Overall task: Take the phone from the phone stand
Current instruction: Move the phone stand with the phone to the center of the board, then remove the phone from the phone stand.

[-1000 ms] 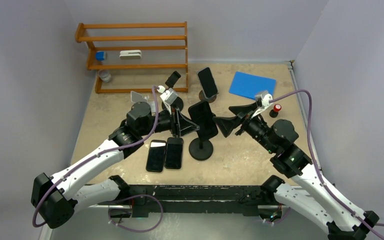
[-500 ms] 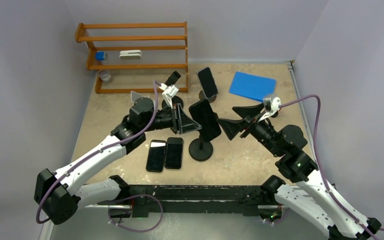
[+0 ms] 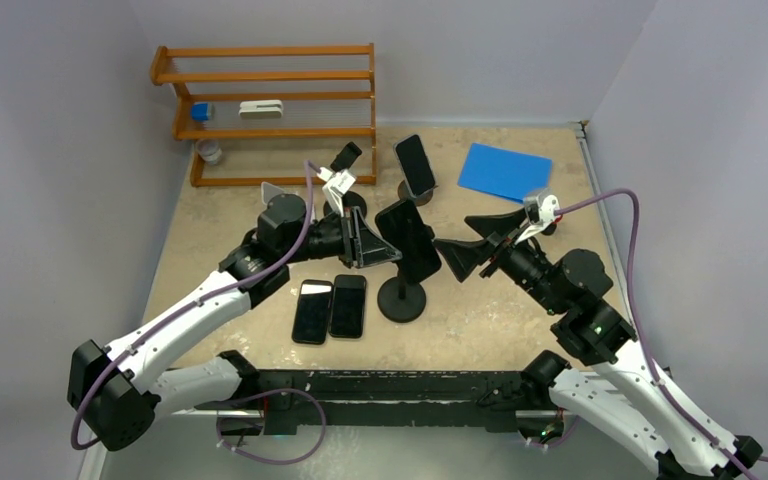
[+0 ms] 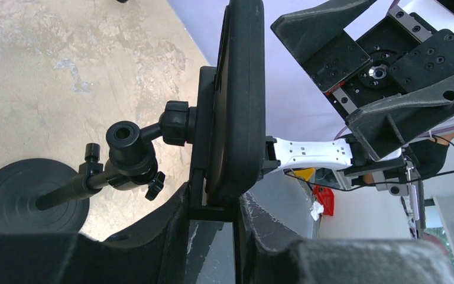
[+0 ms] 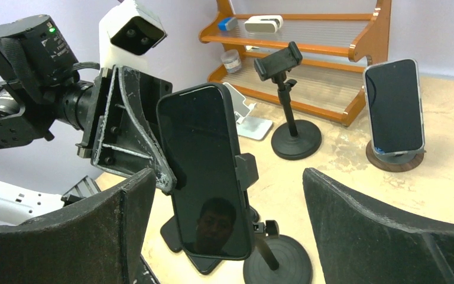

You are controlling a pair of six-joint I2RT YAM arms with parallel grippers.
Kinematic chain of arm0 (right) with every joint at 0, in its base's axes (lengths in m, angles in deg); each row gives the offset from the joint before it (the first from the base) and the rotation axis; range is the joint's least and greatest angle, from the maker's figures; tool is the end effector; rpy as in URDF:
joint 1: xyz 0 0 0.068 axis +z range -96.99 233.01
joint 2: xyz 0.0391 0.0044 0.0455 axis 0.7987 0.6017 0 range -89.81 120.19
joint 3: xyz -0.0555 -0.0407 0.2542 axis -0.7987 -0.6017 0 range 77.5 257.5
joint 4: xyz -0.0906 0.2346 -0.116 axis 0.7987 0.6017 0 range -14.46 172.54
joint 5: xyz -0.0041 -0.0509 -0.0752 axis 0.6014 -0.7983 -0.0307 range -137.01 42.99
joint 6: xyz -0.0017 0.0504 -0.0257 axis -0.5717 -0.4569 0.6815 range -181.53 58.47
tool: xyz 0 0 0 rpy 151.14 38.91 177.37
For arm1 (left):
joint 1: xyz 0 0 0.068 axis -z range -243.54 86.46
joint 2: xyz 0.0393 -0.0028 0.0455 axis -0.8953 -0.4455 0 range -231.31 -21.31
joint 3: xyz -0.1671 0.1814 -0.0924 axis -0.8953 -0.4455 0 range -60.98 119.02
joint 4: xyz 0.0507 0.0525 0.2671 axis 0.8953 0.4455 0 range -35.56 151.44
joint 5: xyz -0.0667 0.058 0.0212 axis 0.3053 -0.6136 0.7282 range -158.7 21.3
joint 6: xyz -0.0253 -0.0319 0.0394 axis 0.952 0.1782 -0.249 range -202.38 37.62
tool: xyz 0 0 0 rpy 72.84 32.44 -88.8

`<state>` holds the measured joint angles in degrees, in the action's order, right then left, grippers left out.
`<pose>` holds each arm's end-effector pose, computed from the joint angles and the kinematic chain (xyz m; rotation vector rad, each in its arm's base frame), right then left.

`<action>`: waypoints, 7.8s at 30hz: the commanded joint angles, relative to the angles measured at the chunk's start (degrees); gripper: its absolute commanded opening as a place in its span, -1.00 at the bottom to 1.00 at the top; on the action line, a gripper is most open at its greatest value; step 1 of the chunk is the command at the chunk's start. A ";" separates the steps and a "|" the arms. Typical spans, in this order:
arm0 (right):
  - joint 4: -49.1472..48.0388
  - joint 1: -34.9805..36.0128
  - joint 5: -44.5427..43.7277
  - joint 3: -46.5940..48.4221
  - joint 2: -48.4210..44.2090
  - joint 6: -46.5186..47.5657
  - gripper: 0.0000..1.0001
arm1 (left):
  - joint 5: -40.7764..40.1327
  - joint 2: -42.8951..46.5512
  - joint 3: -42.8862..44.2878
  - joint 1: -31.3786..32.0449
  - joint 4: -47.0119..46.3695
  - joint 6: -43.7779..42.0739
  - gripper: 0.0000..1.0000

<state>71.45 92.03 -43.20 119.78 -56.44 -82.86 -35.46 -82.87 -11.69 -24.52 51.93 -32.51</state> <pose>0.1283 0.1074 0.3786 -0.2741 1.3787 0.9282 0.1982 -0.1885 0.3220 0.3050 1.9949 -1.5719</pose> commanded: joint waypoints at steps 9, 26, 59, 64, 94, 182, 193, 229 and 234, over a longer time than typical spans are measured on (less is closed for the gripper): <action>0.26 0.00 -0.39 2.22 0.72 1.32 0.91 | -0.35 3.46 2.91 0.00 5.04 -0.95 0.07; 3.92 0.00 -4.33 12.09 7.19 -3.12 0.98 | -21.73 16.25 2.83 0.01 7.69 -14.90 0.77; 22.88 23.38 -26.96 15.40 16.31 9.75 0.98 | -26.02 11.60 -0.74 0.00 -5.45 -32.59 0.81; 21.78 24.12 -26.81 14.59 16.62 10.66 0.98 | -23.75 11.61 -0.74 0.00 -5.23 -31.50 0.81; 16.60 24.34 -26.41 11.95 18.31 12.75 0.98 | -21.53 12.05 -1.31 0.09 -5.28 -31.85 0.80; 18.03 24.34 -25.54 15.54 19.89 11.25 0.37 | -2.53 0.43 -7.79 0.75 -15.35 0.40 -1.00; 13.38 24.34 -27.10 10.50 17.62 8.99 0.98 | -2.89 -0.59 -7.99 0.57 -12.62 4.31 -1.00; 9.53 24.34 -35.33 10.20 21.19 14.75 0.98 | 0.29 -0.56 -7.68 -2.15 -8.22 9.28 -1.00; 9.01 24.34 -36.15 10.08 21.30 15.03 0.98 | 0.60 -0.84 -7.56 -2.16 -8.44 9.37 -1.00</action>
<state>84.47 116.47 -75.83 128.57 -34.93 -69.30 -36.08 -82.59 -18.75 -26.40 38.41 -24.43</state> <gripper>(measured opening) 0.987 0.254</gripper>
